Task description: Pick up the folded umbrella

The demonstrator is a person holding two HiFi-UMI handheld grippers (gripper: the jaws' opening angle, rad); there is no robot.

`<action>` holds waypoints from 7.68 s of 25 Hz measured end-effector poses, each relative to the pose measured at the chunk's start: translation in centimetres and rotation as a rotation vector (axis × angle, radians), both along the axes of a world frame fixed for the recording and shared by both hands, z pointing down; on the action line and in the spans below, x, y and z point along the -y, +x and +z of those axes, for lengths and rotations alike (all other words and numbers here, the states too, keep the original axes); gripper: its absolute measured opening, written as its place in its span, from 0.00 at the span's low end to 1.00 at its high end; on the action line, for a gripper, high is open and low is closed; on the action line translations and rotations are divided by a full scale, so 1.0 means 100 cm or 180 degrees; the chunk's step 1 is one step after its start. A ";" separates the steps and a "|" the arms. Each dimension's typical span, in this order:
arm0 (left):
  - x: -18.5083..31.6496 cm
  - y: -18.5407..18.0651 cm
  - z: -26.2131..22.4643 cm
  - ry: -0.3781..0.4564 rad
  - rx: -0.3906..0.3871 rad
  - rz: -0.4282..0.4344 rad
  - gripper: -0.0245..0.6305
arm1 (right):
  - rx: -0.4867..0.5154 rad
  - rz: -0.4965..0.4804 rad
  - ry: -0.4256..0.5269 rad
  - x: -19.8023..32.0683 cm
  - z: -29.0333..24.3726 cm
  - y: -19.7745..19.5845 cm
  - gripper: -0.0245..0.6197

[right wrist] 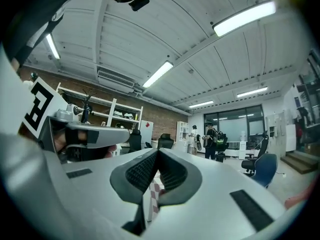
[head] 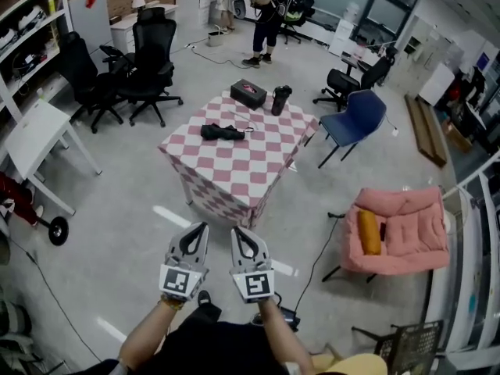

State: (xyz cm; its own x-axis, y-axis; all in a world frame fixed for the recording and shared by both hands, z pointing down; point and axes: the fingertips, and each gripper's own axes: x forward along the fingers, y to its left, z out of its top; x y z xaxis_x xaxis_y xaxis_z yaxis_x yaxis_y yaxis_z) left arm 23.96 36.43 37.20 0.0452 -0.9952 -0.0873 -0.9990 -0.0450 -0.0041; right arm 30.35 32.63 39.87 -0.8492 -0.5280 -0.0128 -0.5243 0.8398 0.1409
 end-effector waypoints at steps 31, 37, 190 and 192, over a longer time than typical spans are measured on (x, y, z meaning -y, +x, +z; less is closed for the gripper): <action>0.141 -0.072 0.000 -0.0206 0.0187 -0.0135 0.06 | 0.0109 -0.0063 -0.0114 0.152 0.015 -0.065 0.05; 0.173 -0.074 0.004 -0.0205 0.0177 -0.0169 0.06 | 0.0092 -0.0016 -0.0174 0.191 0.022 -0.057 0.05; 0.579 -0.410 0.157 -0.0890 -0.0209 0.1217 0.06 | -0.4756 -0.1228 -0.1156 0.586 0.399 -0.306 0.34; 0.580 -0.409 0.156 -0.0890 -0.0210 0.1229 0.06 | -0.4761 -0.1199 -0.1149 0.585 0.399 -0.306 0.33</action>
